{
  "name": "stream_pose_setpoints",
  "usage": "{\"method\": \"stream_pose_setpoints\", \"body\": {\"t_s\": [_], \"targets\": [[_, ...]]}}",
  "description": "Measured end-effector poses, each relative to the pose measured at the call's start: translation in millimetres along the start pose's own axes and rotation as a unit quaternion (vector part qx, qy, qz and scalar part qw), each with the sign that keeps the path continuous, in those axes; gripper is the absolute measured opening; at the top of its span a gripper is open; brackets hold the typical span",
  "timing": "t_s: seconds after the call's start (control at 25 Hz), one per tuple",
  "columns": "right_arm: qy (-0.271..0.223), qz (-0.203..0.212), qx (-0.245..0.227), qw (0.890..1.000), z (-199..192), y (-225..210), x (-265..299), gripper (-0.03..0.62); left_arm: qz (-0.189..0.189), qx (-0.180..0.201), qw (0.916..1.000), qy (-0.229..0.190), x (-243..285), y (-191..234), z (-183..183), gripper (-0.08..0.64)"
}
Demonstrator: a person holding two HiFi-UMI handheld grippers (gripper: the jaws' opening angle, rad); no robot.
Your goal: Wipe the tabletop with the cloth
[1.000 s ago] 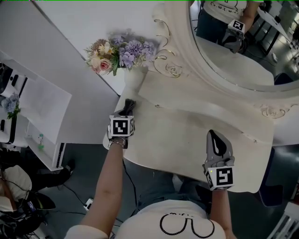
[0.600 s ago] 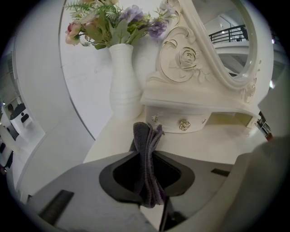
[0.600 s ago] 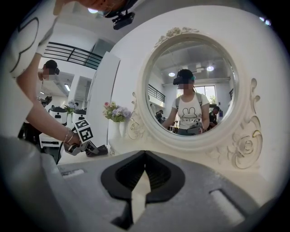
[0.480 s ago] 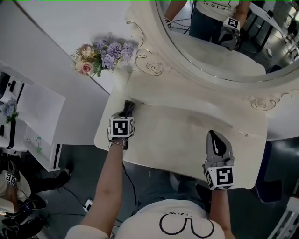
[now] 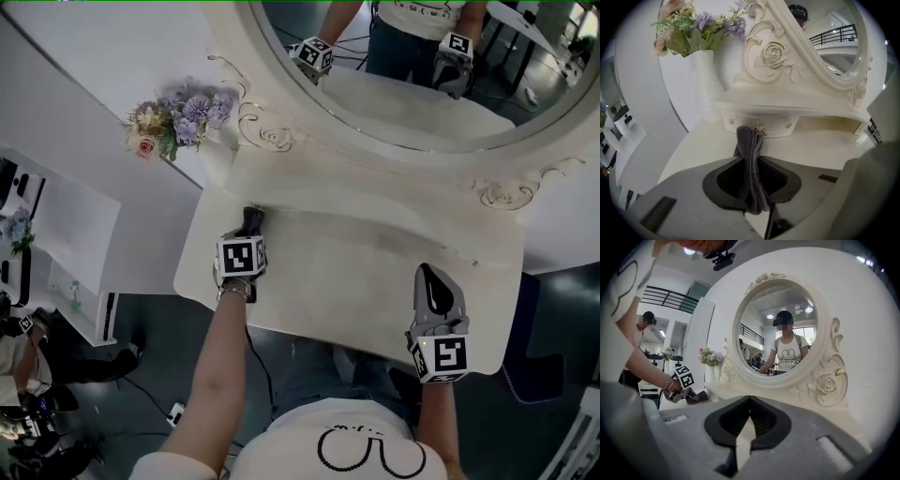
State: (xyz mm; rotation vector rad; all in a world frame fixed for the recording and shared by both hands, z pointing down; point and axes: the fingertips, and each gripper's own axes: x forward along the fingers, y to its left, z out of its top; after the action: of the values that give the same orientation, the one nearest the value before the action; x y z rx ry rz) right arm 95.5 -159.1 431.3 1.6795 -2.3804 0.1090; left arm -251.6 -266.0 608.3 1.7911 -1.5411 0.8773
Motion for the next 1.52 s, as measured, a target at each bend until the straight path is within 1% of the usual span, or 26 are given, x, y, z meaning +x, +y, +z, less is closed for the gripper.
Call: {"method": "stream_pose_setpoints", "body": {"t_s": [0.24,0.6,0.84,1.04,1.32,1.52], "targets": [[-0.003,-0.007,0.013,1.0,-4,-27,-16,0.002,0.005,-0.008,0.9999,0.003,-3,-25,-4,0.083],[-0.001,-0.014,0.014,1.0,-19,-72,-48,0.002,0.005,-0.003,1.0,-0.001,-2,-82,-5,0.083],[-0.001,-0.025,0.018,1.0,-29,-103,-77,0.002,-0.006,0.01,0.9999,-0.003,-2,-128,-8,0.083],[-0.014,-0.034,0.026,0.999,-28,-124,-94,0.002,-0.018,0.006,0.9998,-0.005,-3,-162,-10,0.083],[-0.02,-0.039,0.031,0.999,-35,-141,-118,0.002,-0.036,0.022,0.9991,-0.003,-8,-216,-17,0.083],[-0.02,-0.049,0.039,0.998,-43,-158,-135,0.002,-0.045,0.017,0.9988,-0.002,-8,-248,-18,0.083]]}}
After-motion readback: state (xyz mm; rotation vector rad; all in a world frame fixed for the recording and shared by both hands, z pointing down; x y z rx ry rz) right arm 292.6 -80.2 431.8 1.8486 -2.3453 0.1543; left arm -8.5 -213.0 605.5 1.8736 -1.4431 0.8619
